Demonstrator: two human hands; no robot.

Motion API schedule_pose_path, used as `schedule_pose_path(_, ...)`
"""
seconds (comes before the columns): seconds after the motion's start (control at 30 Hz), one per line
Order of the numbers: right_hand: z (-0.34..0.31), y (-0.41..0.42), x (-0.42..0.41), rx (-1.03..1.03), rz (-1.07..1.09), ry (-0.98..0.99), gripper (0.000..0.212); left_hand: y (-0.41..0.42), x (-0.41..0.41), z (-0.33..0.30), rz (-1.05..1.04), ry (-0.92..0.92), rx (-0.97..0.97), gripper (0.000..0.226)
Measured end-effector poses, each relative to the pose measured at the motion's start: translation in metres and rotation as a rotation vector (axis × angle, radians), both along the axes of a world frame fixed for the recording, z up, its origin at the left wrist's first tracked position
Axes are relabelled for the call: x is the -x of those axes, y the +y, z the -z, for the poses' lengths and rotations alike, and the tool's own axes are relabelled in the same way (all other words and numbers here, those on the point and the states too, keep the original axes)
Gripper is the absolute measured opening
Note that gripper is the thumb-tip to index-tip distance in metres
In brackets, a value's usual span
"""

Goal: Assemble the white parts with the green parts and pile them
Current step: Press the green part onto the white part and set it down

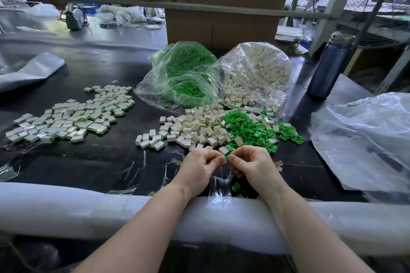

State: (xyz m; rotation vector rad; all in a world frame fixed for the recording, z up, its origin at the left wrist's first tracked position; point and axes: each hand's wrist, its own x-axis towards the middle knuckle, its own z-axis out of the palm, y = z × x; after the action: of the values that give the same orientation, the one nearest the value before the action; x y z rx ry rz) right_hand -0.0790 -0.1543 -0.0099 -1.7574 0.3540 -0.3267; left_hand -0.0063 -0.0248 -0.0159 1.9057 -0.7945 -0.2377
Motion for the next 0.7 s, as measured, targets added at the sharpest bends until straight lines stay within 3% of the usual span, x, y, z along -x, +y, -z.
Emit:
schedule_pose_path(0.3, -0.0009, -0.0008, 0.0012, 0.111, -0.049, 0.072, 0.019, 0.0008, 0.0005, 0.0006, 0.034, -0.125, -0.111, 0.014)
schedule_pose_path(0.7, 0.0001, 0.0008, 0.0004, 0.096, 0.022, -0.053, 0.017, -0.0027, 0.0029, -0.0013, 0.022, -0.026, -0.018, 0.017)
